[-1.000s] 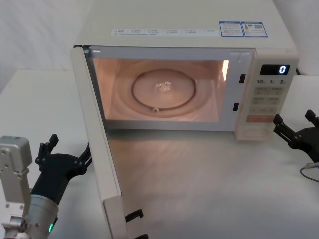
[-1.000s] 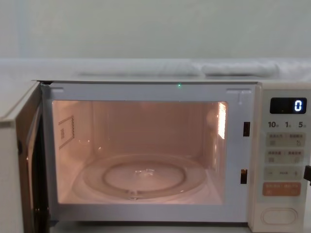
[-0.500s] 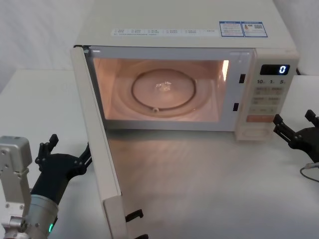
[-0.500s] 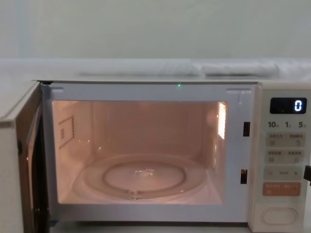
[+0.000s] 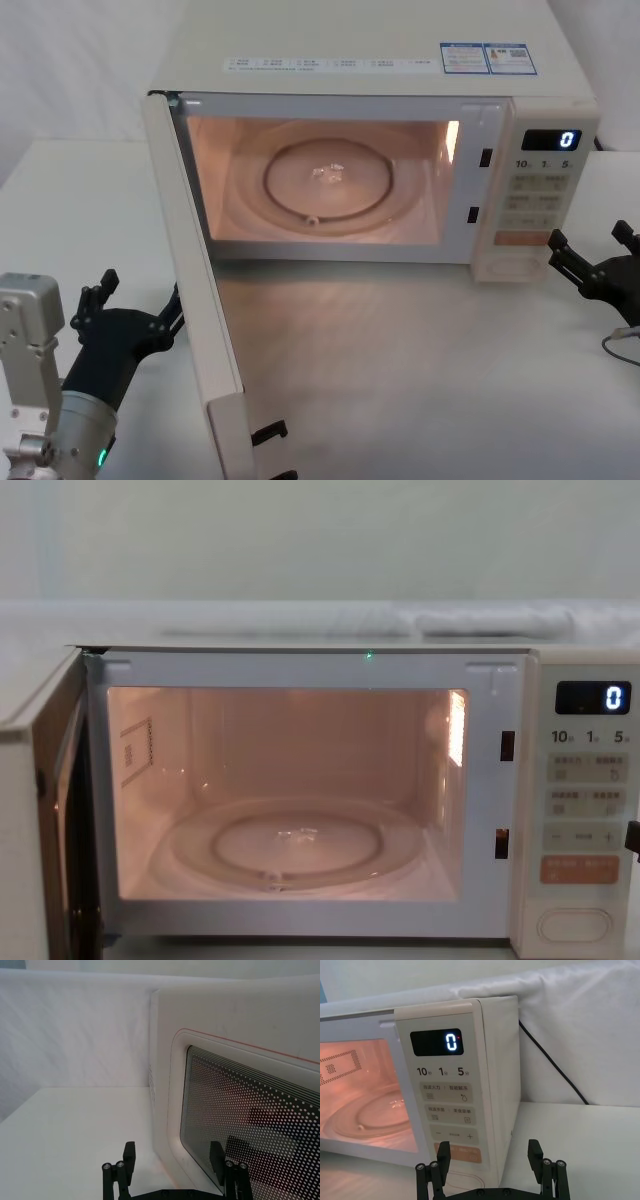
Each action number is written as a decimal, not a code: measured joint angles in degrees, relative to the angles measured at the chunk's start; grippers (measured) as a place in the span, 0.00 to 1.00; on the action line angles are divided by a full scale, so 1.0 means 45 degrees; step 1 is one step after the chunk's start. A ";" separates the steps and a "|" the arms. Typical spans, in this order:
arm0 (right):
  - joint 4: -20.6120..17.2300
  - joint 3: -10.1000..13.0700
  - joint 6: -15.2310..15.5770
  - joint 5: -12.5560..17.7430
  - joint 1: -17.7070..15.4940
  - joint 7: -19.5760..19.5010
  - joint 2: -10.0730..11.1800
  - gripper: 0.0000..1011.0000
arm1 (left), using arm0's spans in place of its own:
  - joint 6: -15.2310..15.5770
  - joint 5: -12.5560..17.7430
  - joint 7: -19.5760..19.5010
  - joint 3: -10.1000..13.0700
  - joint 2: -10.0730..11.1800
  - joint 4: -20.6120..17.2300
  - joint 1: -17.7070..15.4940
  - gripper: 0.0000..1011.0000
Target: Press the button to open the microwave door with one hand; close the microwave door with the other hand.
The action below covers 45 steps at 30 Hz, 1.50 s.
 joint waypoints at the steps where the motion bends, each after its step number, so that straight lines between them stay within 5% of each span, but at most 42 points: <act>1: 0.0000 0.0000 0.0000 0.0000 0.0001 0.0000 0.0001 0.99 | 0.0000 0.0000 0.0000 0.0000 0.0001 0.0000 0.0000 0.94; 10: 0.0000 0.0000 0.0000 0.0000 0.0000 -0.0001 0.0000 0.99 | 0.0000 0.0000 0.0000 -0.0001 0.0001 0.0000 0.0000 0.73; 32: 0.0000 0.0000 -0.0001 0.0000 0.0001 0.0000 0.0001 0.99 | 0.0000 0.0000 0.0000 0.0000 0.0001 0.0000 0.0000 0.01; 45: 0.0000 0.0001 0.0000 0.0000 0.0000 0.0001 0.0001 0.99 | -0.0004 -0.0119 -0.0288 -0.0180 0.0082 -0.0097 0.0117 0.00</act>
